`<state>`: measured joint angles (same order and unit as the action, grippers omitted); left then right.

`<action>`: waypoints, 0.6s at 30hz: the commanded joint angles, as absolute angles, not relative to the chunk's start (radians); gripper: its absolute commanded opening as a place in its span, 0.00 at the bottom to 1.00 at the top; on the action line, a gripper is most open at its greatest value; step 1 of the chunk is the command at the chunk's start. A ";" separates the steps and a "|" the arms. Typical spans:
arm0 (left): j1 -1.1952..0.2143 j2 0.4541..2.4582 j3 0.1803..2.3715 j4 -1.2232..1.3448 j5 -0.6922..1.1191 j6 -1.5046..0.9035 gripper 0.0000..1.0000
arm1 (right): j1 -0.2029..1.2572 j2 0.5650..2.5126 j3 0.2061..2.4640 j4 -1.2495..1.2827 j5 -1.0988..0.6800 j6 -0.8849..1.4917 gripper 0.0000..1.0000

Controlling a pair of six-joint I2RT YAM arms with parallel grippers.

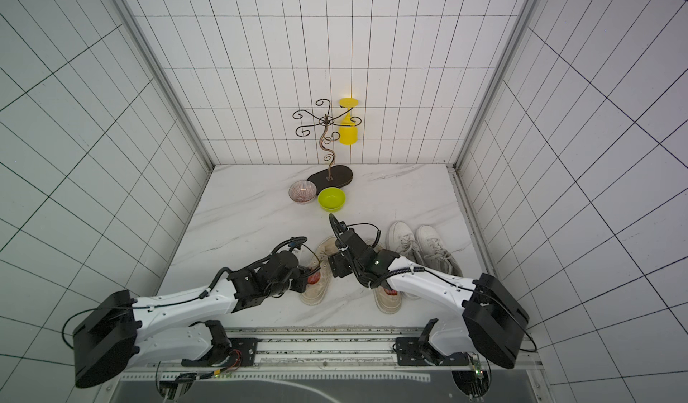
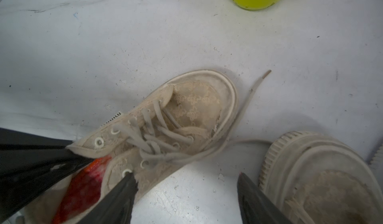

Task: Remove the insole from the shoe
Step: Untie the shoelace on the shoe.

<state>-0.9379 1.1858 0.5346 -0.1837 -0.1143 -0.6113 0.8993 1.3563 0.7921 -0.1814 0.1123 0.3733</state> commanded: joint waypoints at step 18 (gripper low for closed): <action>-0.960 1.150 0.535 -0.068 -0.105 -0.582 0.00 | 0.910 1.478 0.833 -0.098 0.232 0.358 0.64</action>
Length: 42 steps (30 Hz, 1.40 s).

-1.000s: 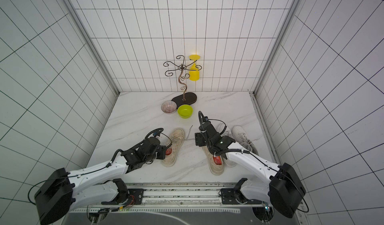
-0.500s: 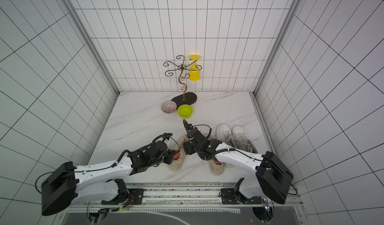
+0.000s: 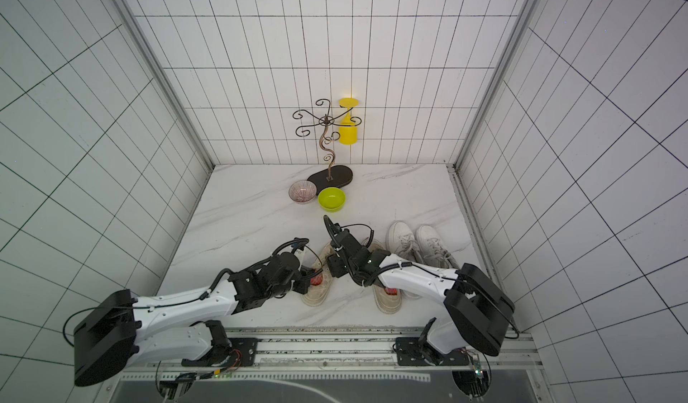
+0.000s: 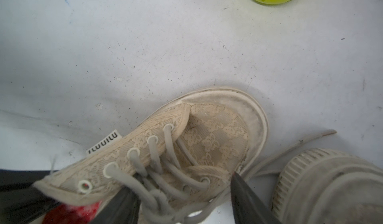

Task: Remove the insole from the shoe
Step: Untie the shoelace on the shoe.

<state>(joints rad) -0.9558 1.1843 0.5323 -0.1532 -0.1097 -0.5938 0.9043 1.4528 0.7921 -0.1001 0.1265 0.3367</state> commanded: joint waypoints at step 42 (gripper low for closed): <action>-0.963 1.003 0.384 -0.003 -0.051 -0.581 0.00 | 0.581 1.637 1.033 -0.029 0.412 0.490 0.82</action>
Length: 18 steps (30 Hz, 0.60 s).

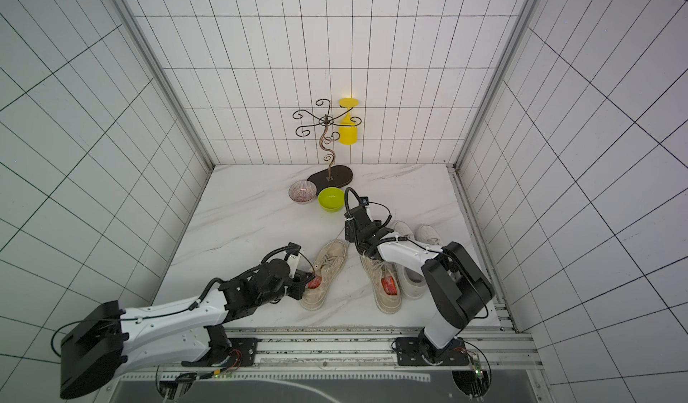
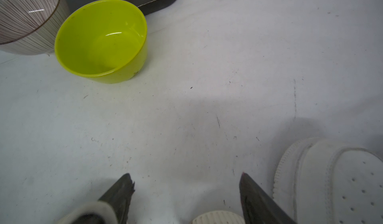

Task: Remove the insole from the shoe
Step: Untie the shoelace on the shoe.

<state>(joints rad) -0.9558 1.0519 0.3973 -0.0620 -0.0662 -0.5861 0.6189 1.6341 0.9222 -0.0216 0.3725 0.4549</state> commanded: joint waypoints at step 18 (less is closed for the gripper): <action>-0.964 0.945 0.403 -0.043 -0.295 -0.655 0.00 | 0.557 1.471 0.987 -0.073 0.186 0.421 0.85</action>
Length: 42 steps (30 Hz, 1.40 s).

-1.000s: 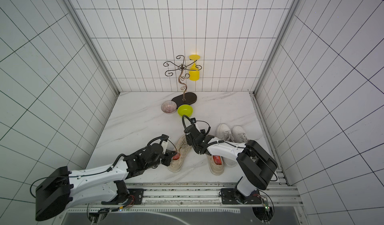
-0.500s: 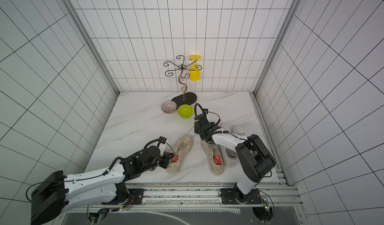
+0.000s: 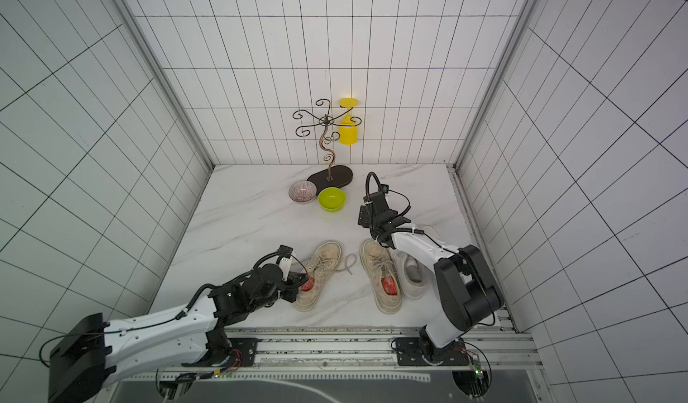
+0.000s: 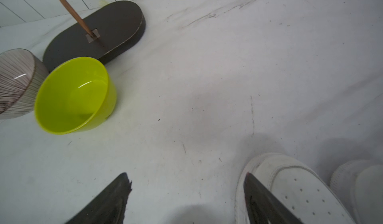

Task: Remove the insole from the shoe
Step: Untie the shoelace on the shoe.

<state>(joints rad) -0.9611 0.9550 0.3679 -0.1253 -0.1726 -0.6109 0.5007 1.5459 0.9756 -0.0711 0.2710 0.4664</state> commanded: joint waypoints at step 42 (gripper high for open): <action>-0.861 1.418 0.591 0.083 -0.175 -0.793 0.39 | 0.882 1.573 0.854 -0.079 0.162 0.498 0.47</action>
<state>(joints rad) -0.8696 1.3865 0.5541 0.0956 -0.1787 -0.8131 0.8795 1.5547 0.8299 -0.0395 0.0948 0.4877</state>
